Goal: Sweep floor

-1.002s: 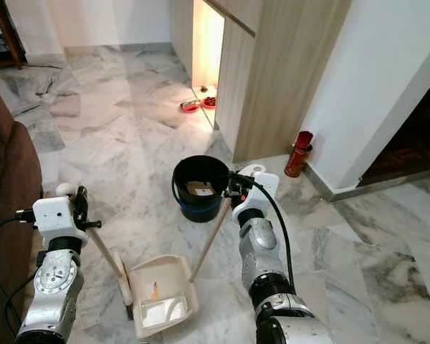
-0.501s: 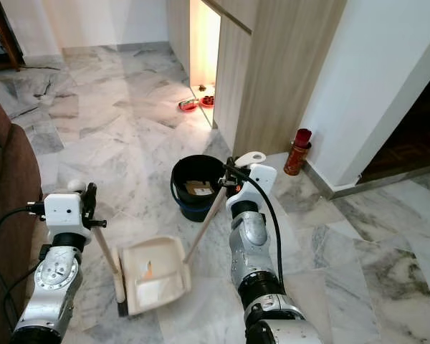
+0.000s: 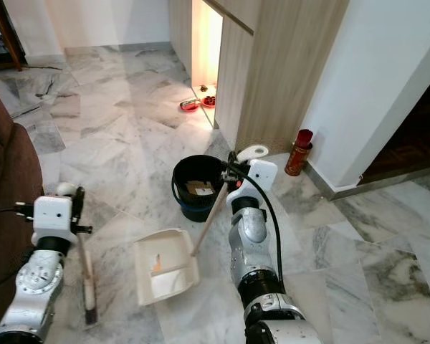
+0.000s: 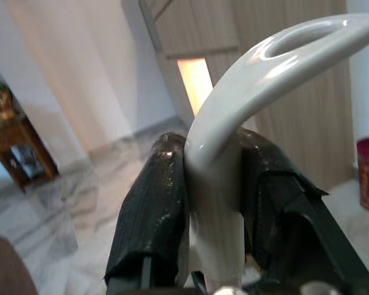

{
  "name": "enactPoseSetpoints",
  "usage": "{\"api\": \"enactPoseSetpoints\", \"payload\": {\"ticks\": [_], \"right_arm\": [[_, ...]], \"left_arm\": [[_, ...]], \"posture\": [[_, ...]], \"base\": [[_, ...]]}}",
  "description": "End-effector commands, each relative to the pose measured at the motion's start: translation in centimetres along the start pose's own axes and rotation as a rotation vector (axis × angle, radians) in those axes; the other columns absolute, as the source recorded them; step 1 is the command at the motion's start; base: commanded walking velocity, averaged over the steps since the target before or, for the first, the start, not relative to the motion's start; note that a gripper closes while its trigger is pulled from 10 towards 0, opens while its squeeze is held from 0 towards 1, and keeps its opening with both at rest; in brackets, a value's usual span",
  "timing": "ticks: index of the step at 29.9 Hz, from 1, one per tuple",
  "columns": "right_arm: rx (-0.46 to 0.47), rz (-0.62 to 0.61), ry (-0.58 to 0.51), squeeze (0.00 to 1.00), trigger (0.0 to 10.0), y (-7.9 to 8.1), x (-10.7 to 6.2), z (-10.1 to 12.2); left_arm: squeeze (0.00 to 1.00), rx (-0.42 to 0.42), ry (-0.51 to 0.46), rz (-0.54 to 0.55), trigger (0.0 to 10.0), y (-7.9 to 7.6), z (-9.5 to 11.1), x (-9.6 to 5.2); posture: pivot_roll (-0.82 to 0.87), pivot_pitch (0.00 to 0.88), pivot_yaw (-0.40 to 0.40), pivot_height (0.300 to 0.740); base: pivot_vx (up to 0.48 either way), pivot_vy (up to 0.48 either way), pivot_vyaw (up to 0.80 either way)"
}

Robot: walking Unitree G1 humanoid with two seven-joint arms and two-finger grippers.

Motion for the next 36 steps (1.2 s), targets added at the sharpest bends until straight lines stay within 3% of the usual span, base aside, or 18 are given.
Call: {"api": "enactPoseSetpoints", "payload": {"ticks": [1, 9, 16, 29, 36], "right_arm": [[0.053, 0.006, -0.108, 0.0, 10.0, 1.8, 0.6, 2.5], [0.025, 0.033, -0.232, 0.0, 10.0, 4.0, 0.9, 5.5], [0.029, 0.053, -0.328, 0.0, 10.0, 5.6, 1.2, 8.1], [0.0, 0.002, -0.462, 0.0, 10.0, 6.1, 1.4, 11.6], [-0.036, 0.011, -0.461, 0.0, 10.0, 6.4, 2.2, 12.2]], "left_arm": [[0.0, 0.014, -0.023, -0.016, 10.0, -0.5, 0.5, 0.1], [0.0, -0.011, -0.017, -0.078, 10.0, -3.1, 0.3, 0.2], [0.0, -0.018, -0.028, -0.095, 10.0, -3.7, 0.7, 0.5], [0.0, -0.014, -0.046, -0.1, 10.0, -4.0, 1.1, 0.6], [0.0, -0.016, -0.045, -0.113, 10.0, -4.3, 1.2, 0.7]], "posture": [[0.13, 0.0, -0.045, 0.74], [0.12, 0.0, -0.04, 0.74], [0.12, 0.0, -0.036, 0.74], [0.12, 0.0, -0.022, 0.74], [0.12, 0.0, -0.014, 0.74]], "base": [[0.0, 0.0, 0.0], [0.0, 0.0, 0.0], [0.0, 0.0, 0.0], [0.0, 0.0, 0.0], [0.0, 0.0, 0.0]]}}
Point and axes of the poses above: a point about 5 cm out from each wrist's last joint towards the gripper, its own x axis pointing out of the wrist towards the gripper, its own z axis along the axis of the wrist's last joint, y = z × x, the point moved 4 cm from there along x, pointing out of the wrist towards the gripper, and after that the axes turned 11 degrees about -x, right-handed, at the moved point
